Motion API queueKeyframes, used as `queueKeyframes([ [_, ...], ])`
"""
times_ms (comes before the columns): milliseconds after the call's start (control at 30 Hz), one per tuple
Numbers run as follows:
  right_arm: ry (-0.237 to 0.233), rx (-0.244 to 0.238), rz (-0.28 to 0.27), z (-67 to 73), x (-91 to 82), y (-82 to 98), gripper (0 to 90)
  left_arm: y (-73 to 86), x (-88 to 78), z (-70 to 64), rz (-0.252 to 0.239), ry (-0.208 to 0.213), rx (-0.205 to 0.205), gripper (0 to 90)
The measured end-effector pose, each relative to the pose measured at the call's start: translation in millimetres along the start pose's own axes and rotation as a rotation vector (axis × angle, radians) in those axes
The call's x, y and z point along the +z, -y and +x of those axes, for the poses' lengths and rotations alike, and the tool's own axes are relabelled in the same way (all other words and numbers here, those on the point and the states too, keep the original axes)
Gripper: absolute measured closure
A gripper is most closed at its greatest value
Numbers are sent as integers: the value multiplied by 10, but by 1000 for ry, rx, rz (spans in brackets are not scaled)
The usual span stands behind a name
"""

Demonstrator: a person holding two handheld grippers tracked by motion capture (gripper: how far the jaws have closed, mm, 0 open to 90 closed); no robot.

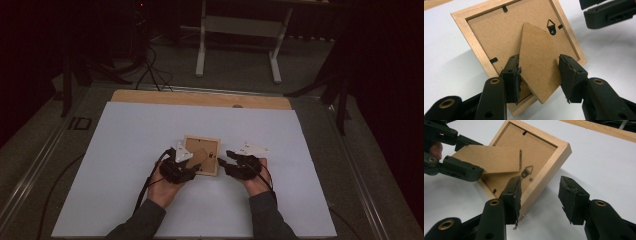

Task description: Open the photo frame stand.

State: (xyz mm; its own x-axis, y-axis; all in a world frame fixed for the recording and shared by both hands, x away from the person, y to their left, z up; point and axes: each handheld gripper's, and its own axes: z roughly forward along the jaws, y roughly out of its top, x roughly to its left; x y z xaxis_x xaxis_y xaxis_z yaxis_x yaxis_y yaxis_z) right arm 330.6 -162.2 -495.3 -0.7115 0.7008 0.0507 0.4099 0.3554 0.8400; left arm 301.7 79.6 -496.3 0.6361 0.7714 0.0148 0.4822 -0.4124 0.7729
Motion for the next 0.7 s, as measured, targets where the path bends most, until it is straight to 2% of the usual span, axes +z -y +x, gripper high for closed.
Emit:
queueKeyframes([
  [333, -4, 5, 9, 7, 1, 2, 509, 50, -24, -39, -11, -23, 57, 543],
  [700, -9, 1, 2, 9, -19, -22, 504, 89, -23, -67, -23, -42, 82, 542],
])
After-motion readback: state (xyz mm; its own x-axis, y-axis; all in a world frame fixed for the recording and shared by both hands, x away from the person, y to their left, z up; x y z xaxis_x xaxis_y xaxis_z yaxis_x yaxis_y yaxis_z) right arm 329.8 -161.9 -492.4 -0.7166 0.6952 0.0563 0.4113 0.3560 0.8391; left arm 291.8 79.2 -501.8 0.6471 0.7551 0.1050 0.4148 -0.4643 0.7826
